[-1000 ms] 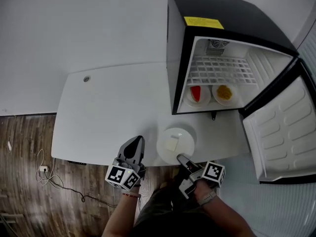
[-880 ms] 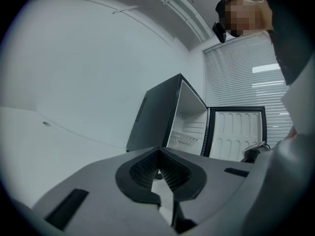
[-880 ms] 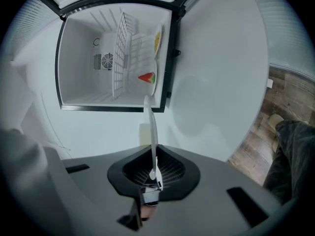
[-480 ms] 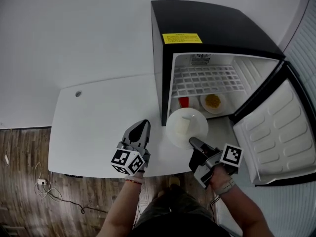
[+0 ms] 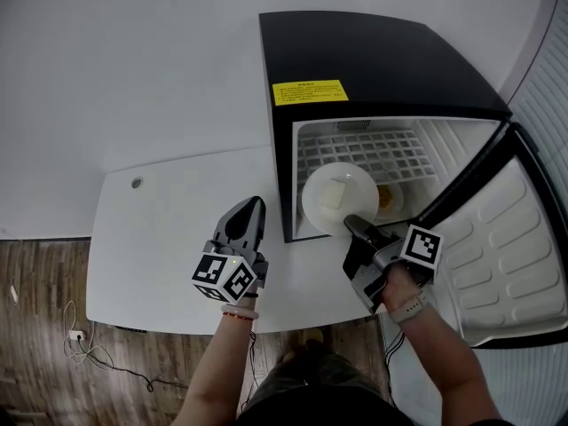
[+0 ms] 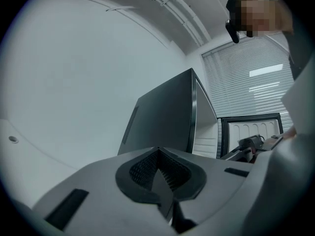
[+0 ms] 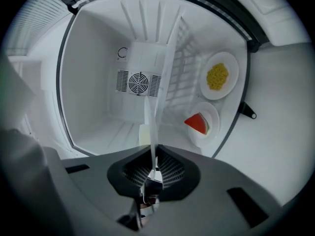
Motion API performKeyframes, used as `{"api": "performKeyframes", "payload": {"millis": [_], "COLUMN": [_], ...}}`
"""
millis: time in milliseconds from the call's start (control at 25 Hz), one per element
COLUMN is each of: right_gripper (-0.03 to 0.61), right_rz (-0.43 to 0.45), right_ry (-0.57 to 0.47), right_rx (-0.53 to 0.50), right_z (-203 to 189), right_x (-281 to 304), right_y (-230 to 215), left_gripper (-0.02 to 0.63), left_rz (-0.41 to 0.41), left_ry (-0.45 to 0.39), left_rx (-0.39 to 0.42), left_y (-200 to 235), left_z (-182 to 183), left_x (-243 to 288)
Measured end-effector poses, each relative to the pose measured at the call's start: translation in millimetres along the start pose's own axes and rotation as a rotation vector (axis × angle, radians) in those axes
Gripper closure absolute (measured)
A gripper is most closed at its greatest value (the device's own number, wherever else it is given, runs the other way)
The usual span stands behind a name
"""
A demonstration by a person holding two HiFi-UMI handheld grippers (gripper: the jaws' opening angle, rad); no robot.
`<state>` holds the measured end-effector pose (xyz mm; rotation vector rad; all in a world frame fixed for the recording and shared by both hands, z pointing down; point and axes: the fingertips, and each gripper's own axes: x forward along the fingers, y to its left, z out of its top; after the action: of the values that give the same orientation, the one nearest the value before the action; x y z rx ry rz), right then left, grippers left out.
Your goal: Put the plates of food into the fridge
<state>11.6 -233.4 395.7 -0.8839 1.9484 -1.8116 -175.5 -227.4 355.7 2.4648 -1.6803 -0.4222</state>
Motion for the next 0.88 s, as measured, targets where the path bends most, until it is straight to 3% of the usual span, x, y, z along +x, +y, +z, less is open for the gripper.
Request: {"api": "performKeyframes", "payload": {"millis": [560, 880], "right_gripper": [0.557, 0.555], "right_rz": [0.014, 0.008], "right_ry": [0.003, -0.014], "right_rx": [0.180, 0.197], "right_z": [23, 27], "right_x": [52, 63], "right_y": [5, 8], "left_gripper": [0.607, 0.607], "left_rz": [0.018, 0.027], "left_ry": [-0.036, -0.041], "left_rx": [0.038, 0.038], "left_y": [4, 7], "left_z": [14, 14], "left_x": [28, 32]}}
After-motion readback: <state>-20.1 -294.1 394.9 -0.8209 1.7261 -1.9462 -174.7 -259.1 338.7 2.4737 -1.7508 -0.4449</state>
